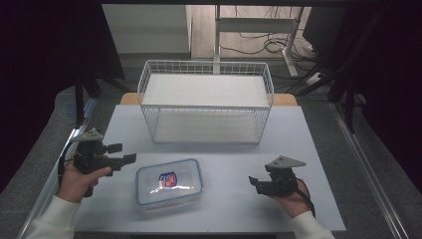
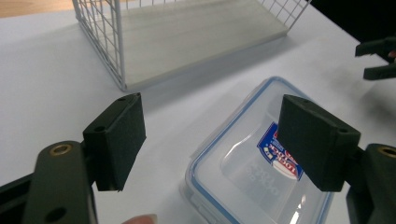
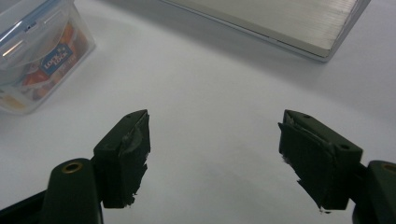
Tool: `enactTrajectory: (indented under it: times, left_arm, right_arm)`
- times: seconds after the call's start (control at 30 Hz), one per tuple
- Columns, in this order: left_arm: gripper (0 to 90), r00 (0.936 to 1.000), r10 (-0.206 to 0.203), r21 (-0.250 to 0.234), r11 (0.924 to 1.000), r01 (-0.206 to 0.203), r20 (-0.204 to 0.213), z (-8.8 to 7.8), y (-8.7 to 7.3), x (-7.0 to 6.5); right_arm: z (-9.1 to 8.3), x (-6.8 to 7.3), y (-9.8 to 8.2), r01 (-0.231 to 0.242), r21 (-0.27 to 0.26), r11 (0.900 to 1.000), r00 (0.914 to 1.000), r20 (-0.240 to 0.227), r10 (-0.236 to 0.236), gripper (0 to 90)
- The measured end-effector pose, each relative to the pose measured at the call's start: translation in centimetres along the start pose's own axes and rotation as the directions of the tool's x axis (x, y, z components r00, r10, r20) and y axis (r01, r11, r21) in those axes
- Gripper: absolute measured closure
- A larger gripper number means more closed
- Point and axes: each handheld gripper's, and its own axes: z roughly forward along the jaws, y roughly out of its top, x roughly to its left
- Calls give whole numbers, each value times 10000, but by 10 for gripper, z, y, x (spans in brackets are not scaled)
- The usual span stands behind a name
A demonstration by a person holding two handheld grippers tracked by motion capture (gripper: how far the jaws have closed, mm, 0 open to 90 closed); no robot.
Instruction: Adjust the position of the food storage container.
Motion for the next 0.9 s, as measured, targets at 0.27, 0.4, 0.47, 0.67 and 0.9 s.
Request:
enactTrajectory:
  times: [0.27, 0.4, 0.47, 0.67, 0.9]
  left_arm:
    - [276, 9996, 265, 472, 9985, -260, -91, 20, 6, -3]
    - [304, 9979, 620, 890, 9942, -600, -202, 42, 9, -8]
    - [330, 9971, 757, 1046, 9918, -739, -127, 53, 11, -10]
    - [473, 9912, 1258, 1671, 9772, -1310, 411, 88, 23, -18]
    - [641, 9800, 1898, 2222, 9546, -1984, 595, 122, 37, -29]
  right_arm:
    - [1, 0, 0, 57, 61, 10000, 10000, 21, -57, 255]
    - [3, 1, 0, 154, 163, 9997, 9999, 37, -155, 257]
    - [3, 1, -1, 145, 211, 9997, 9999, 26, -146, 258]
    - [5, 1, -1, 151, 294, 9995, 9999, 20, -152, 259]
    - [5, 0, -2, 153, 275, 9995, 9999, 37, -154, 259]
